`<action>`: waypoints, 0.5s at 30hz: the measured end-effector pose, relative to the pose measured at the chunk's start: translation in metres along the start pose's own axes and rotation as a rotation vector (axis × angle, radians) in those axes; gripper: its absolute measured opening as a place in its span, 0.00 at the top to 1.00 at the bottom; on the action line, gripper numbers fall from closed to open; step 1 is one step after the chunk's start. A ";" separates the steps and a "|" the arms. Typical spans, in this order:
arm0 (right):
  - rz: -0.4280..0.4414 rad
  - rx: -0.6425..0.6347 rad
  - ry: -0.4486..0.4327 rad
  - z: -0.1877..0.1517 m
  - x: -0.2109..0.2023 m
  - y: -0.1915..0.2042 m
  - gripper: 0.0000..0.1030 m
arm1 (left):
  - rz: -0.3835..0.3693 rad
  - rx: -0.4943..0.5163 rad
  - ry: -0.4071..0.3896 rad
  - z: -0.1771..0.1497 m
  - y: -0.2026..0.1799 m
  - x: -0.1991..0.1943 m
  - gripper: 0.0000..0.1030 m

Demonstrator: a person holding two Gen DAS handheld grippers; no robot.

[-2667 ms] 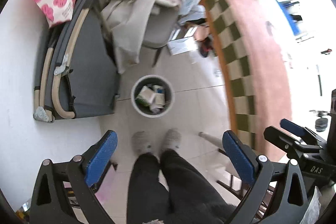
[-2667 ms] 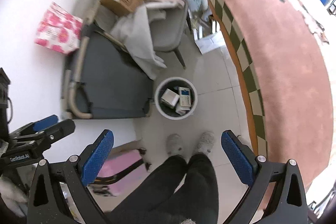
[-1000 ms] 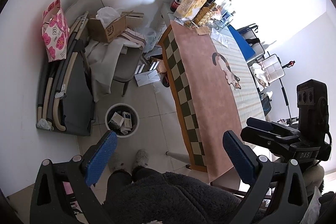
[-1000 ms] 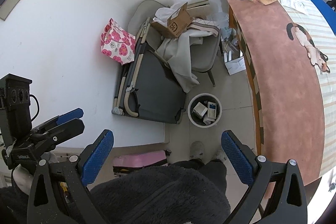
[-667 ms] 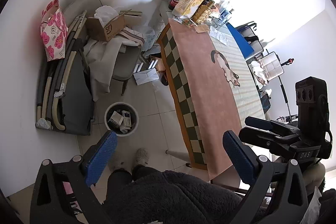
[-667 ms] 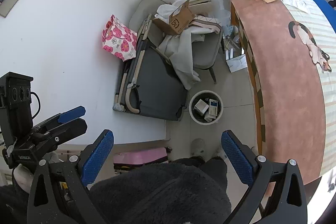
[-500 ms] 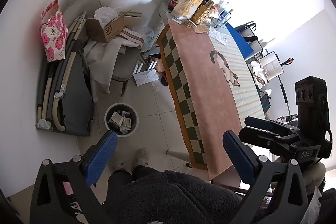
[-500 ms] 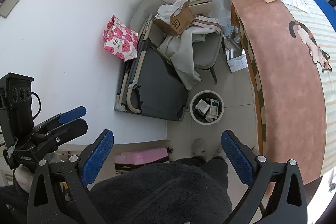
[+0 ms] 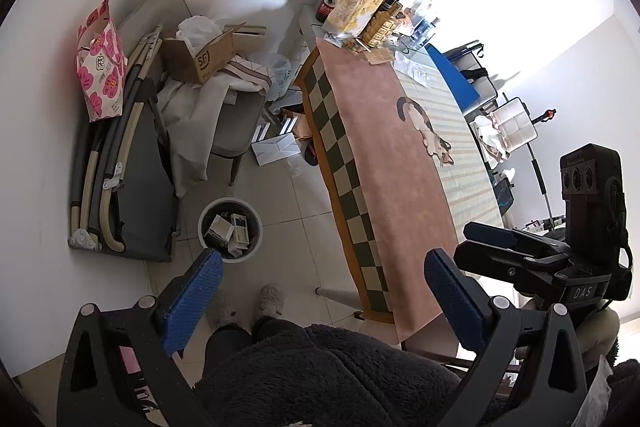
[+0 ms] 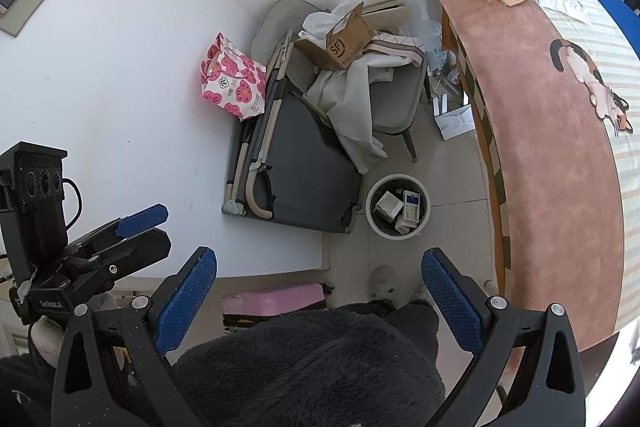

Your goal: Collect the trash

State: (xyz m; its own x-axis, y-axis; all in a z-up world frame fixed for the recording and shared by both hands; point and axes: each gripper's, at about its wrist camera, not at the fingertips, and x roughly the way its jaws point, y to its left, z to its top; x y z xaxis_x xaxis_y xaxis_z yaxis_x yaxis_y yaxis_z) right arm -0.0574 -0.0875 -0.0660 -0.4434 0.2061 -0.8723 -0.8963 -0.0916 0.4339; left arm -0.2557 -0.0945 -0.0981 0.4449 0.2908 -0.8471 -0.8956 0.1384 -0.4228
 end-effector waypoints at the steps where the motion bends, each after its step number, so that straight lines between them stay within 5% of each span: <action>1: -0.001 -0.002 0.001 0.000 0.000 -0.001 0.00 | -0.001 0.000 0.000 0.000 -0.001 0.000 0.00; 15: 0.001 -0.002 -0.001 -0.002 -0.002 0.001 0.00 | -0.001 0.005 0.000 0.002 0.000 -0.001 0.00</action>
State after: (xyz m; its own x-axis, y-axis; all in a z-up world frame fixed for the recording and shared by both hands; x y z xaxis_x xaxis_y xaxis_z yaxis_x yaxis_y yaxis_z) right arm -0.0576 -0.0901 -0.0643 -0.4446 0.2070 -0.8715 -0.8957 -0.0936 0.4347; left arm -0.2562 -0.0932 -0.0967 0.4455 0.2904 -0.8469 -0.8953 0.1429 -0.4220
